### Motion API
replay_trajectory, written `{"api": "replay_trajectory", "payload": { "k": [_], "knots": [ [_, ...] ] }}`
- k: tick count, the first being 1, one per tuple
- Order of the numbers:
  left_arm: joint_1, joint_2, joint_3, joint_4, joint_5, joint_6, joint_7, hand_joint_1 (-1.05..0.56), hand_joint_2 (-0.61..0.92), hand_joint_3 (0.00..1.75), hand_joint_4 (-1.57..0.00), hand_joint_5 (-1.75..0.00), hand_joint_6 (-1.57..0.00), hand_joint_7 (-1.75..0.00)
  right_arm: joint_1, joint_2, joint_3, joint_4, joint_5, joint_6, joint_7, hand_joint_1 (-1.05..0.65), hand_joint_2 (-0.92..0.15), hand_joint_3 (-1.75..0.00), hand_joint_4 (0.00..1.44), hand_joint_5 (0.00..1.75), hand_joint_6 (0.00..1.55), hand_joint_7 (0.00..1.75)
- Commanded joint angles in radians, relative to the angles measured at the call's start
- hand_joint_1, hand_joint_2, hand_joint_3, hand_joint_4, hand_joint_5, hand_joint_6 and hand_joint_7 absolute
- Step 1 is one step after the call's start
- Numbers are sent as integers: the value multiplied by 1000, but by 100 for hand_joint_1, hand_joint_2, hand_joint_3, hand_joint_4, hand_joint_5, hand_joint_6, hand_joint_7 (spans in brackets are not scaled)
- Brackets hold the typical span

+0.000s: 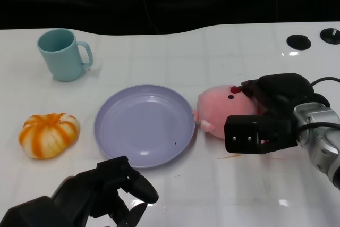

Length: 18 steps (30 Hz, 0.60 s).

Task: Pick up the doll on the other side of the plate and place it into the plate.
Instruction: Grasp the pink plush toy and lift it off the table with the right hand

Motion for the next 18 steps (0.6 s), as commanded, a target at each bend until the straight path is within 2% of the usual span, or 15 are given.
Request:
{"api": "replay_trajectory", "payload": {
  "k": [1, 3, 4, 6, 10, 11, 12, 13, 15, 18],
  "knots": [
    [-7, 3, -2, 5, 3, -17, 2, -24, 68, 87, -52, -170, -64, -132, 53, 18, 4, 23, 23, -26, -7, -33, -92, -18, 79, 130, 112, 1],
    [0, 7, -1, 14, 5, -28, -1, -24, 67, 88, -52, -171, -64, -132, 71, 18, -20, 10, 47, -48, -60, -32, -92, -15, 82, 133, 113, 2],
    [2, 9, 0, 13, 6, -29, -3, -25, 68, 88, -53, -171, -64, -132, 79, 16, -30, 0, 58, -58, -81, -30, -91, -13, 82, 148, 119, 4],
    [6, 9, 1, 1, 3, -7, 0, -23, 69, 88, -54, -171, -63, -132, 90, 11, -60, -31, 86, -59, -89, -29, -92, -15, 81, 164, 124, 6],
    [9, 17, 7, -2, 5, -21, -6, -23, 70, 85, -56, -171, -62, -131, 103, 4, -112, -82, 127, -54, -109, -25, -91, -23, 82, 174, 132, 13],
    [9, 17, 9, 0, 4, -25, -6, -23, 71, 84, -56, -171, -62, -131, 106, 1, -123, -99, 136, -50, -109, -24, -84, -37, 85, 174, 119, 51],
    [8, 16, 12, 2, 0, -26, -6, -24, 71, 83, -55, -170, -62, -131, 108, -2, -137, -115, 147, -46, -107, -22, -71, -66, 89, 174, 90, 122],
    [8, 15, 14, 2, -4, -24, -6, -24, 72, 81, -53, -170, -62, -131, 110, -3, -151, -127, 159, -46, -107, -22, -62, -84, 91, 175, 81, 148],
    [7, 14, 16, 6, -6, -28, -7, -25, 73, 79, -52, -170, -62, -132, 113, -9, -176, -151, 177, -48, -115, -20, -51, -108, 94, 175, 75, 169],
    [3, 15, 15, 12, -2, -30, -5, -25, 73, 77, -53, -170, -63, -131, 117, -15, -218, -178, 210, -71, -131, -19, -44, -124, 96, 175, 75, 174]
  ]
}}
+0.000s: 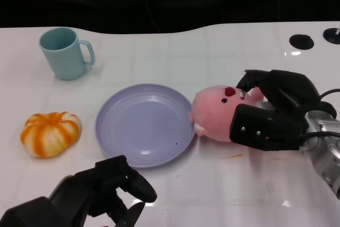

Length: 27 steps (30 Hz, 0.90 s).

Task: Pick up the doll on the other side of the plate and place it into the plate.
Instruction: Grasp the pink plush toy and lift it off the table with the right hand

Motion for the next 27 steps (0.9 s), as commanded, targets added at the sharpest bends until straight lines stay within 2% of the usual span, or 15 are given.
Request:
{"api": "replay_trajectory", "payload": {
  "k": [1, 6, 14, 17, 22, 27],
  "knots": [
    [-3, 9, 6, 7, 0, -11, -6, -26, 74, 77, -54, -170, -63, -131, 1, -21, -55, -34, 40, -25, -20, -19, -42, -129, 96, 175, 76, 174],
    [-11, 4, 7, 21, -3, -15, -4, -25, 74, 76, -53, -169, -63, -132, 8, -16, -89, -64, 66, -44, -9, -19, -34, -141, 98, 175, 81, 175],
    [-2, 14, 2, 16, 6, -21, -6, -24, 74, 76, -53, -170, -62, -134, 28, -1, -95, -139, 82, -55, 6, -17, -31, -138, 97, 175, 81, 175],
    [3, 16, -3, 21, 10, -26, -6, -25, 75, 76, -54, -169, -62, -134, 22, 20, -90, -164, 89, -49, 18, -15, -32, -139, 98, 175, 79, 175],
    [8, 4, -20, 19, 9, -6, 4, -21, 75, 77, -57, -169, -61, -135, -24, 76, -74, -178, 90, -47, 46, -18, -32, -142, 98, 175, 78, 175],
    [8, -2, -41, 20, 26, -3, 15, -24, 75, 75, -60, -170, -60, -134, -81, 135, -66, -165, 85, -39, 60, -20, -31, -141, 95, 175, 76, 175]
  ]
}}
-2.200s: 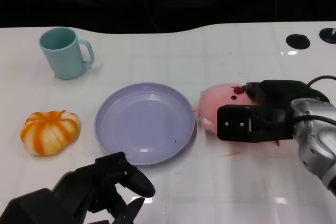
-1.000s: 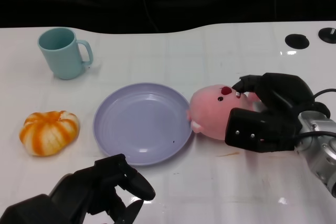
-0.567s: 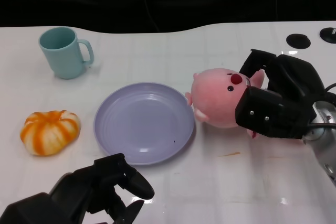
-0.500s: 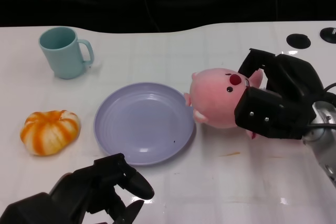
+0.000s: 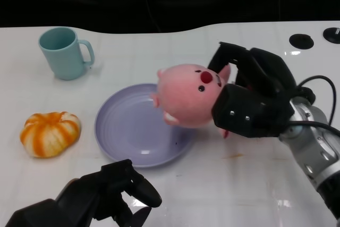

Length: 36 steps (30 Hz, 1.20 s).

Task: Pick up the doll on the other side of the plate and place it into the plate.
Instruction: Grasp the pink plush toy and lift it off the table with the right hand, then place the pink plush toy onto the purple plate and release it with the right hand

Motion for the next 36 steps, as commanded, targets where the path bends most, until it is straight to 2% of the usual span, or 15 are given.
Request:
{"api": "replay_trajectory", "payload": {
  "k": [1, 6, 13, 18, 19, 20, 22, 23, 24, 25, 28, 29, 30, 32, 36],
  "knots": [
    [5, -1, -11, 2, 17, 11, 15, -24, 75, 74, -60, -170, -60, -134, -71, 30, 0, -4, 7, 12, 7, -20, -31, -141, 95, 175, 77, 175],
    [3, -15, -22, -2, 21, 31, 19, -24, 77, 72, -60, -170, -59, -136, -122, 76, 12, 31, 14, 0, 28, -20, -31, -143, 99, 175, 78, 175],
    [0, -34, -47, 9, 44, 23, 31, -23, 77, 72, -60, -170, -60, -138, -200, 157, 67, 117, -15, 22, 43, -20, -28, -141, 99, 175, 79, 175],
    [-2, -46, -58, 10, 44, 27, 41, -22, 76, 74, -59, -170, -60, -137, -225, 186, 96, 162, -30, 30, 57, -21, -27, -136, 97, 175, 79, 170],
    [-3, -47, -60, 12, 44, 26, 43, -21, 76, 75, -59, -170, -60, -137, -227, 188, 100, 166, -27, 28, 72, -20, -27, -132, 96, 175, 85, 147],
    [-5, -48, -63, 14, 46, 25, 45, -21, 74, 77, -59, -169, -60, -136, -227, 188, 102, 169, -21, 24, 90, -19, -29, -124, 93, 175, 91, 116],
    [-9, -46, -68, 16, 53, 24, 46, -21, 74, 79, -59, -169, -61, -135, -229, 183, 109, 174, -11, 20, 132, -20, -37, -105, 87, 175, 94, 82],
    [-13, -44, -70, 18, 57, 23, 45, -21, 73, 80, -59, -169, -61, -135, -230, 179, 115, 176, -11, 19, 154, -24, -54, -74, 78, 165, 92, 53],
    [-15, -45, -70, 20, 57, 22, 45, -22, 73, 80, -60, -170, -61, -135, -230, 173, 121, 175, -12, 17, 177, -26, -66, -52, 73, 155, 93, 35],
    [-17, -47, -70, 22, 57, 21, 44, -22, 73, 80, -60, -170, -61, -135, -230, 170, 126, 174, -13, 18, 196, -29, -77, -31, 70, 137, 90, 18],
    [-19, -56, -65, 29, 50, 20, 45, -22, 73, 79, -59, -169, -60, -135, -230, 152, 152, 161, -38, 37, 256, -37, -86, -14, 51, 107, 80, 3],
    [-20, -60, -62, 30, 47, 22, 45, -21, 73, 79, -59, -169, -61, -134, -230, 143, 163, 154, -49, 44, 275, -44, -90, -10, 42, 78, 70, 1],
    [-21, -62, -59, 32, 45, 23, 45, -21, 73, 80, -59, -169, -61, -134, -230, 135, 172, 147, -57, 50, 292, -47, -91, -9, 38, 65, 66, 1],
    [-21, -64, -56, 33, 43, 24, 43, -20, 72, 81, -59, -169, -61, -133, -225, 122, 181, 128, -66, 61, 327, -55, -92, -12, 27, 49, 54, 0],
    [-25, -53, -51, 47, 48, 9, 35, -20, 72, 82, -60, -168, -62, -134, -214, 106, 187, 92, -65, 83, 380, -62, -92, -16, 17, 42, 41, 0]
  ]
}}
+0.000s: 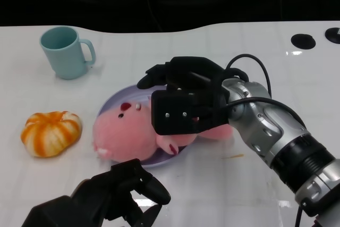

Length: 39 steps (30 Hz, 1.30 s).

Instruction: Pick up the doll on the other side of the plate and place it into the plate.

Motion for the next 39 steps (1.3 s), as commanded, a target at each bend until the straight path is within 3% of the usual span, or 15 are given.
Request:
{"api": "replay_trajectory", "payload": {
  "k": [1, 14, 21, 26, 29, 34, 35, 39],
  "knots": [
    [-6, 17, 11, 16, 11, -13, 2, -21, 72, 82, -60, -168, -62, -134, -9, -23, 3, -40, 1, 19, 40, -63, -92, -17, 16, 41, 39, 0],
    [32, 36, 49, 24, -10, -101, -12, -21, 73, 77, -57, -164, -61, -129, 61, -70, -15, -237, 31, 19, 101, -77, -92, -28, 9, 39, 27, 1],
    [11, 43, 46, 37, 0, -103, -6, -20, 66, 89, -59, -161, -60, -125, 229, -105, -74, -466, 44, 11, 26, -69, -92, -26, 21, 60, 42, 8],
    [4, 42, 48, 58, 2, -114, -5, -19, 64, 94, -60, -161, -62, -125, 361, -105, -156, -589, 105, -31, -60, -48, -92, -17, 48, 94, 67, 21],
    [5, 39, 47, 65, -1, -115, -6, -20, 62, 97, -59, -163, -63, -127, 417, -127, -205, -681, 144, -4, -36, -34, -92, -15, 51, 120, 76, 32],
    [9, 36, 41, 59, -3, -118, -6, -20, 66, 91, -58, -166, -63, -133, 525, -185, -276, -823, 209, 8, 4, -22, -91, -18, 59, 128, 81, 42],
    [13, 34, 39, 53, -6, -117, -6, -20, 67, 91, -58, -166, -63, -133, 558, -199, -292, -861, 227, 12, 17, -19, -89, -20, 62, 130, 83, 45],
    [24, 30, 32, 35, -4, -112, 0, -22, 69, 86, -54, -167, -63, -131, 676, -261, -347, -971, 281, 6, 61, -12, -59, -72, 71, 137, 87, 61]
  ]
}}
